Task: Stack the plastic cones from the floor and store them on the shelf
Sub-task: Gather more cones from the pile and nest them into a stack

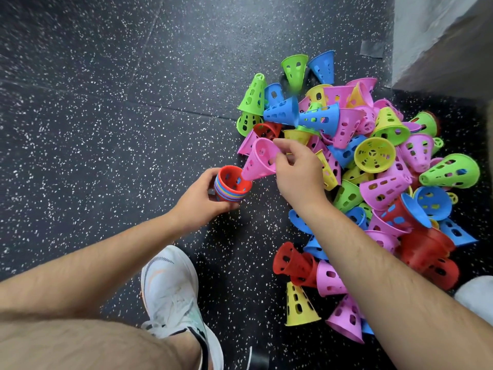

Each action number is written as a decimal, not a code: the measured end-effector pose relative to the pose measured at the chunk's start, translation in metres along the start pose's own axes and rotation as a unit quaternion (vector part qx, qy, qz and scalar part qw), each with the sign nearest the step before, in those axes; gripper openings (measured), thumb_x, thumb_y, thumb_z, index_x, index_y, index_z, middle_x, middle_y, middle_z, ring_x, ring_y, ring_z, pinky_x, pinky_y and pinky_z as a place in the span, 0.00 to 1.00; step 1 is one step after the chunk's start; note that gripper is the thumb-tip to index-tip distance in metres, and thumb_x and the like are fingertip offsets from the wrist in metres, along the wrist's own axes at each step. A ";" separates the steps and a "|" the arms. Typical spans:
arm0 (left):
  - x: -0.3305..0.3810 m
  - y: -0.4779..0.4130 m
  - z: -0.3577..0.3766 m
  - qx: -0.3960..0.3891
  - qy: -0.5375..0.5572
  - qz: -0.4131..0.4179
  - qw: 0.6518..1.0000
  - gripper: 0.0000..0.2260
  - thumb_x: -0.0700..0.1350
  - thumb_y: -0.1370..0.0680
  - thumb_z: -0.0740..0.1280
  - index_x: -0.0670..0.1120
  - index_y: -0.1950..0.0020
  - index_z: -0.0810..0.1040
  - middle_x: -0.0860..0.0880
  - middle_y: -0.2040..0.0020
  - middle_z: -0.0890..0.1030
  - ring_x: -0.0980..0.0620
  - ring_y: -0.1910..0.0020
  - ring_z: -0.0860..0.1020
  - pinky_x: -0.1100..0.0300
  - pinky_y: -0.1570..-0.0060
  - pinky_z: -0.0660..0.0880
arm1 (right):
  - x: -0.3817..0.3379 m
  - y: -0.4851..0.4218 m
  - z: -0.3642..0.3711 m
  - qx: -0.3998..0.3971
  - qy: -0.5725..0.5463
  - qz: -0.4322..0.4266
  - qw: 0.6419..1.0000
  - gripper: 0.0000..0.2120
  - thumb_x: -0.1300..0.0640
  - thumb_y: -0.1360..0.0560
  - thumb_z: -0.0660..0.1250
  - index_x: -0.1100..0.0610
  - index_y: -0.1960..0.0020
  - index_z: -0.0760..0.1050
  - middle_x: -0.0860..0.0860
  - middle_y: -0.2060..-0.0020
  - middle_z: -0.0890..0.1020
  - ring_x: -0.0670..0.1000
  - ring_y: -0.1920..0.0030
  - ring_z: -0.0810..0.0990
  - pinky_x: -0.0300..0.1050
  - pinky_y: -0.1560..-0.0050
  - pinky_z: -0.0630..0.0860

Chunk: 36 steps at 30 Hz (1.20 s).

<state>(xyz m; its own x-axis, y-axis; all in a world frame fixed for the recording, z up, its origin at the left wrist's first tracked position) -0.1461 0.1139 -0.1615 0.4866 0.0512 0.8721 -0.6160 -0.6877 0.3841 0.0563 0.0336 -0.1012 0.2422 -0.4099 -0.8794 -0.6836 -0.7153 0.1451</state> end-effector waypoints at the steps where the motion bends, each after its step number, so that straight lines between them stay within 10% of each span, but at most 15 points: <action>1: 0.001 0.000 0.000 -0.002 -0.002 0.002 1.000 0.32 0.39 0.31 0.82 0.56 0.33 0.73 0.56 0.41 0.83 0.54 0.43 0.83 0.61 0.41 0.79 | -0.002 0.000 0.004 -0.017 0.002 0.007 1.000 0.13 0.62 0.22 0.63 0.52 0.43 0.82 0.46 0.48 0.83 0.46 0.49 0.81 0.47 0.41 0.77; 8: 0.011 -0.006 -0.001 0.012 0.020 0.024 0.999 0.30 0.39 0.30 0.82 0.53 0.32 0.74 0.54 0.42 0.83 0.54 0.46 0.84 0.64 0.47 0.79 | -0.005 0.020 0.040 -0.178 0.096 -0.058 0.978 0.20 0.42 0.25 0.71 0.52 0.38 0.80 0.41 0.44 0.77 0.43 0.41 0.73 0.36 0.37 0.65; 20: 0.002 -0.025 -0.014 0.023 -0.023 0.013 0.999 0.30 0.46 0.31 0.83 0.52 0.34 0.72 0.54 0.41 0.81 0.61 0.45 0.80 0.67 0.42 0.75 | -0.001 -0.008 0.067 -0.200 0.118 -0.086 0.969 0.23 0.44 0.21 0.66 0.56 0.31 0.74 0.49 0.36 0.76 0.49 0.39 0.75 0.49 0.33 0.71; 27: -0.001 -0.029 -0.019 0.018 -0.056 0.001 0.998 0.30 0.50 0.30 0.82 0.53 0.33 0.72 0.57 0.40 0.80 0.62 0.43 0.79 0.66 0.40 0.73 | 0.014 -0.052 0.071 -0.160 0.457 -0.198 0.852 0.28 0.61 0.23 0.65 0.49 0.25 0.66 0.56 0.27 0.64 0.60 0.32 0.65 0.54 0.36 0.69; 36: -0.001 -0.029 -0.018 0.009 -0.048 -0.005 0.999 0.31 0.49 0.30 0.82 0.51 0.32 0.72 0.57 0.41 0.80 0.63 0.44 0.79 0.68 0.41 0.73 | 0.013 -0.047 0.052 -0.097 0.293 -0.211 0.927 0.08 0.57 0.19 0.63 0.61 0.46 0.75 0.62 0.36 0.73 0.64 0.40 0.72 0.58 0.41 0.73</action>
<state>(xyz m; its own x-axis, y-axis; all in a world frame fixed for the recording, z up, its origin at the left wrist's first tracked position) -0.1395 0.1465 -0.1679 0.5503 -0.0115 0.8349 -0.5998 -0.7010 0.3857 0.0556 0.0910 -0.1429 0.8316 -0.2658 -0.4876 -0.3190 -0.9474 -0.0275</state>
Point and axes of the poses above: each hand's wrist, its own y-axis away from the middle knuckle, its own z-axis out of the palm, x = y × z, the point moved 4 cm from there along -y, towards the middle knuckle
